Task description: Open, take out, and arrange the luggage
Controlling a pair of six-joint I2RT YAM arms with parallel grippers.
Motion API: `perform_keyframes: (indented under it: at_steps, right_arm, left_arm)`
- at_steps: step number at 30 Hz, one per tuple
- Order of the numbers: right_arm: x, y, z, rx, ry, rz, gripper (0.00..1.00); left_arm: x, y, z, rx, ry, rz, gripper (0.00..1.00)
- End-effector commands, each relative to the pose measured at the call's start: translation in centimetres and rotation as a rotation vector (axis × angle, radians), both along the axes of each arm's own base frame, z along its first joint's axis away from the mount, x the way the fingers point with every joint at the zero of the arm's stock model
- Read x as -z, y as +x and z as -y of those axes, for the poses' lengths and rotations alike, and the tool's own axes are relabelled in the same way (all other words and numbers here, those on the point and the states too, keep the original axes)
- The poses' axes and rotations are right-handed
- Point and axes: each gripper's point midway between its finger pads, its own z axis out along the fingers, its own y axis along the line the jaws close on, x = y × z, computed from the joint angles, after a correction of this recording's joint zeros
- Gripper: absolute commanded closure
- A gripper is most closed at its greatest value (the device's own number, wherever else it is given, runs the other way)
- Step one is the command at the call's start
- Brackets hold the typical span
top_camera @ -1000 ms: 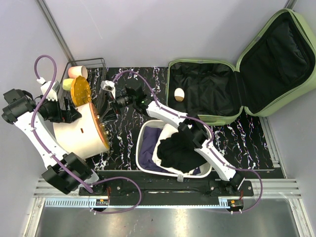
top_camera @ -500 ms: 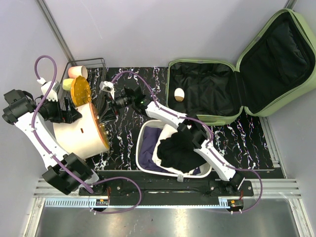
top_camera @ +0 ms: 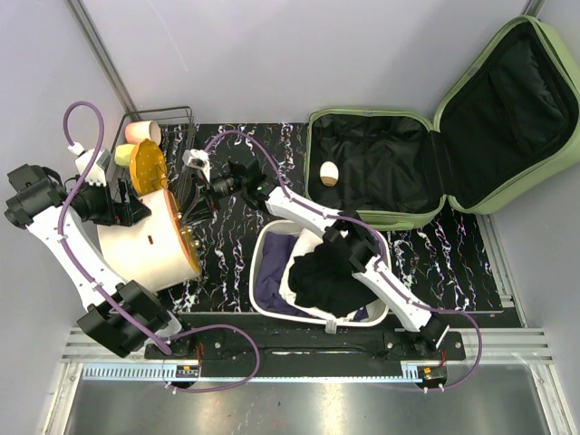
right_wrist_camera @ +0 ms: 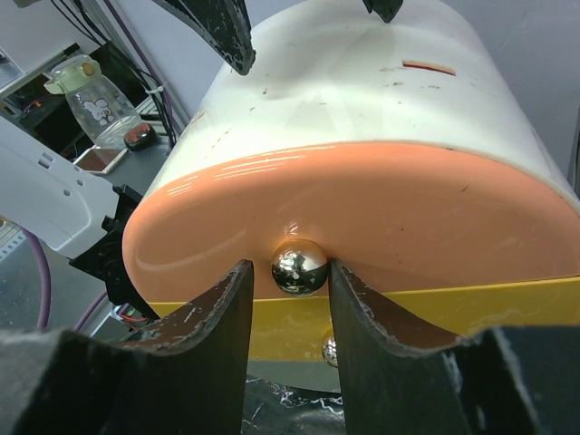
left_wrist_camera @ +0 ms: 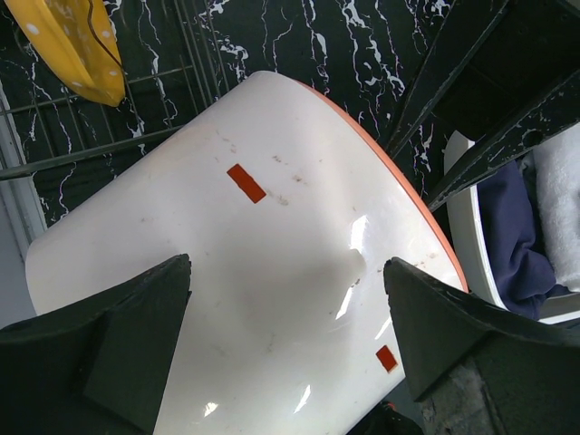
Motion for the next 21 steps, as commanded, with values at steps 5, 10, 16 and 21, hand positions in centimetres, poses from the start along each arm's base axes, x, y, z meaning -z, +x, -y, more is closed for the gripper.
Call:
perform_keyframes:
  at_steps: [5, 10, 16, 21]
  right_arm:
    - [-1.4, -1.5, -0.7, -0.056, 0.072, 0.04, 0.54]
    - [-1.4, -1.0, -1.0, -0.022, 0.069, 0.035, 0.53]
    - [-1.5, -0.3, -1.4, 0.023, 0.06, 0.028, 0.45]
    - [-1.7, -0.4, -1.4, 0.02, 0.067, 0.035, 0.4]
  left_arm:
    - [0.0, -2.4, 3.3, 0.024, -0.134, -0.077, 0.09]
    - [0.1, -2.4, 3.3, 0.022, -0.135, -0.08, 0.09]
    - [0.1, -2.4, 3.3, 0.025, -0.139, -0.079, 0.09]
    - [0.1, -2.3, 3.3, 0.025, -0.137, -0.077, 0.09]
